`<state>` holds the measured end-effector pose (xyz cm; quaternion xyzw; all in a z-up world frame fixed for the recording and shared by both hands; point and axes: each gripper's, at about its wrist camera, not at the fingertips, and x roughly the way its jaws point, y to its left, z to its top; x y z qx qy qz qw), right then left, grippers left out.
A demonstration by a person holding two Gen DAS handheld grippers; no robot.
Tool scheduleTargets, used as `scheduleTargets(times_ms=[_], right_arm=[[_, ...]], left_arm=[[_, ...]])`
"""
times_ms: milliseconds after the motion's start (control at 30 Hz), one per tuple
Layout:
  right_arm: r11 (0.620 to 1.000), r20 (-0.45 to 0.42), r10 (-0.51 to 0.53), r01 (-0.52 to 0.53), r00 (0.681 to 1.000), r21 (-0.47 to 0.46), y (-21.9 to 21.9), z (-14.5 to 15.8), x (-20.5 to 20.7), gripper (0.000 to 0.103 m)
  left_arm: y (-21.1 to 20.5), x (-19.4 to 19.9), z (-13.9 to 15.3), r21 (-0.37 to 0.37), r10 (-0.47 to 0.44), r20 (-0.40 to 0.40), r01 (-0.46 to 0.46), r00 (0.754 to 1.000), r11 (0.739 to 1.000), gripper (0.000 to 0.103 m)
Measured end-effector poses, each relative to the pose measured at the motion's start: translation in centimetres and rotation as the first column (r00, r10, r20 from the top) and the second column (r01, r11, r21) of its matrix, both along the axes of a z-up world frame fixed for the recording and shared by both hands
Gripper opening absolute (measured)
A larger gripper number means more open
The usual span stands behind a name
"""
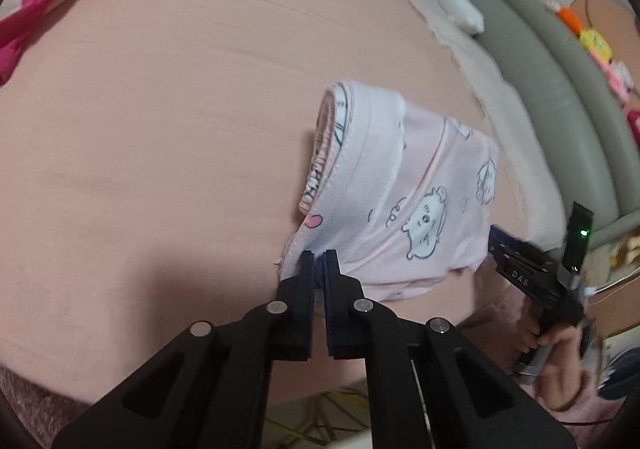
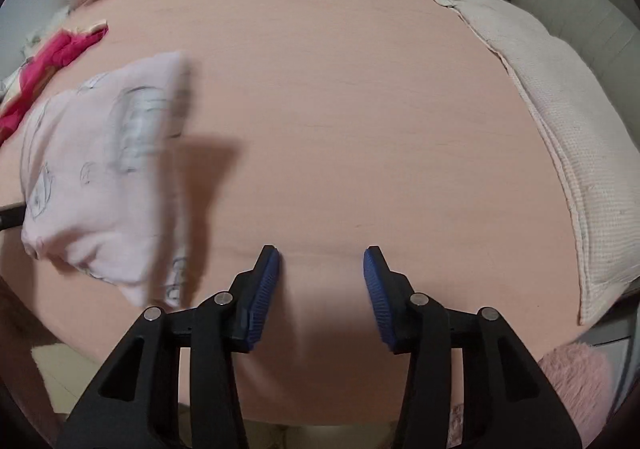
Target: Fold clothes
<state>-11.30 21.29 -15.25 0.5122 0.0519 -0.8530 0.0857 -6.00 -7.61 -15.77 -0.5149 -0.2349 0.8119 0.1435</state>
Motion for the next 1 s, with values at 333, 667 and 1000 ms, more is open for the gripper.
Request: scheduleTargets(times_ms=[333, 667, 1000], right_arm=[[0.977, -0.028, 0.187, -0.189, 0.982, -0.098, -4.8, 0.6, -1.7, 0.043], [0.969, 0.022, 0.245, -0.245, 0.969, -0.009, -4.5, -0.5, -1.8, 0.054], [0.96, -0.022, 0.263, -0.264, 0.965, -0.093, -5.1, 1.0, 0.4, 0.044]], left_arm=[[5.5, -8.4, 3.0, -0.13, -0.108, -0.141, 0.09, 0.984, 0.988, 0.023], [3.8, -7.6, 0.8, -0.187, -0.135, -0.122, 0.111, 0.983, 0.976, 0.003], [5.6, -6.6, 2.4, -0.217, -0.166, -0.219, 0.118, 0.962, 0.969, 0.005]])
